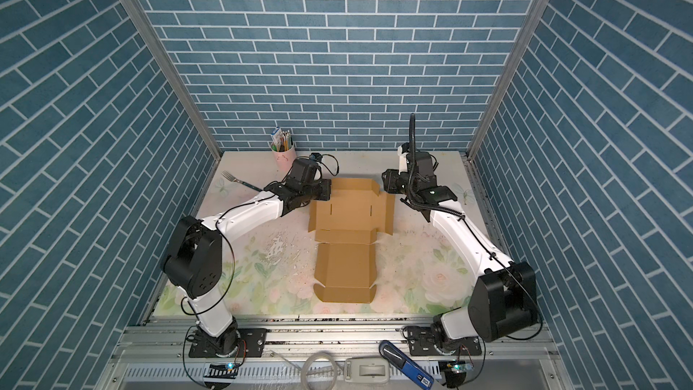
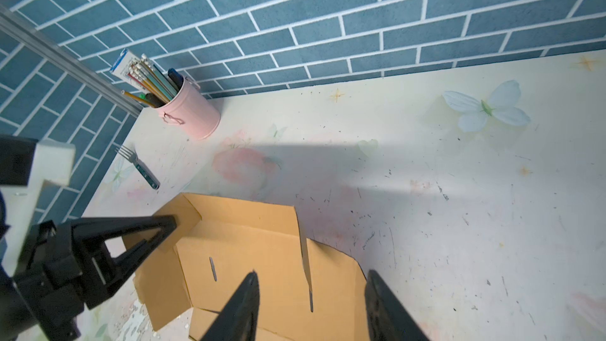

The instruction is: Fold the paper box

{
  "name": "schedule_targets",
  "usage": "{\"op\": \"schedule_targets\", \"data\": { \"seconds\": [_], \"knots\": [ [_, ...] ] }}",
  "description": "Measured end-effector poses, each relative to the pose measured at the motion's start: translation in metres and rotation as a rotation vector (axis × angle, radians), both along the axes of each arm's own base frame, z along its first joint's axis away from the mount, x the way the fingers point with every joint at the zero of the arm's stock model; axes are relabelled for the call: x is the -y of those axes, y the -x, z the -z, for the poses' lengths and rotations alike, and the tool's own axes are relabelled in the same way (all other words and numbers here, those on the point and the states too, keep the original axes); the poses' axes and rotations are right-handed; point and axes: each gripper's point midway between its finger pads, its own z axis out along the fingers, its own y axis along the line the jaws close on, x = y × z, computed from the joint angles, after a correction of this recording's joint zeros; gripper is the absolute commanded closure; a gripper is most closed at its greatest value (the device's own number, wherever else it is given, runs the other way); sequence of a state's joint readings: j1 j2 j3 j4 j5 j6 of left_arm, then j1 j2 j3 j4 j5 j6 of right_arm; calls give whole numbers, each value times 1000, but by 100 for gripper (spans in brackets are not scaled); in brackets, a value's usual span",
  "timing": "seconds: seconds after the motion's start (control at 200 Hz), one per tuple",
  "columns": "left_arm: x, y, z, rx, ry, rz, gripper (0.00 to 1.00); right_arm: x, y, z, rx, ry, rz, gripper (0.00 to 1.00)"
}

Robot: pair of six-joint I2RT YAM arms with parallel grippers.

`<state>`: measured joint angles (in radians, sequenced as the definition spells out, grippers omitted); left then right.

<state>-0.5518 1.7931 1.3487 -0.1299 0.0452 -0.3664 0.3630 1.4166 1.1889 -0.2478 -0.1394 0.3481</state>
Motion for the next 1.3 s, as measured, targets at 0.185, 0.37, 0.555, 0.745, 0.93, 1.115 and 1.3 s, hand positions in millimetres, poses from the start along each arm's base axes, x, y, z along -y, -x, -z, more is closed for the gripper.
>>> {"op": "schedule_targets", "data": {
  "seconds": [0.185,0.37,0.555,0.745,0.93,1.115,1.3],
  "knots": [
    [4,1,-9,25,15,7,100,-6,18,27,-48,46,-112,47],
    [6,4,-14,54,29,9,100,-7,20,26,-24,90,-160,46],
    [9,4,-16,68,33,10,100,15,31,48,-37,124,-75,46],
    [10,4,-17,71,33,11,100,31,54,98,-140,103,1,50],
    [11,5,-17,72,32,10,100,28,59,112,-171,69,34,62],
    [14,7,-17,74,31,13,100,7,60,103,-129,67,21,90],
    [15,6,-21,84,29,7,100,-5,62,96,-99,91,37,94]
  ]
}}
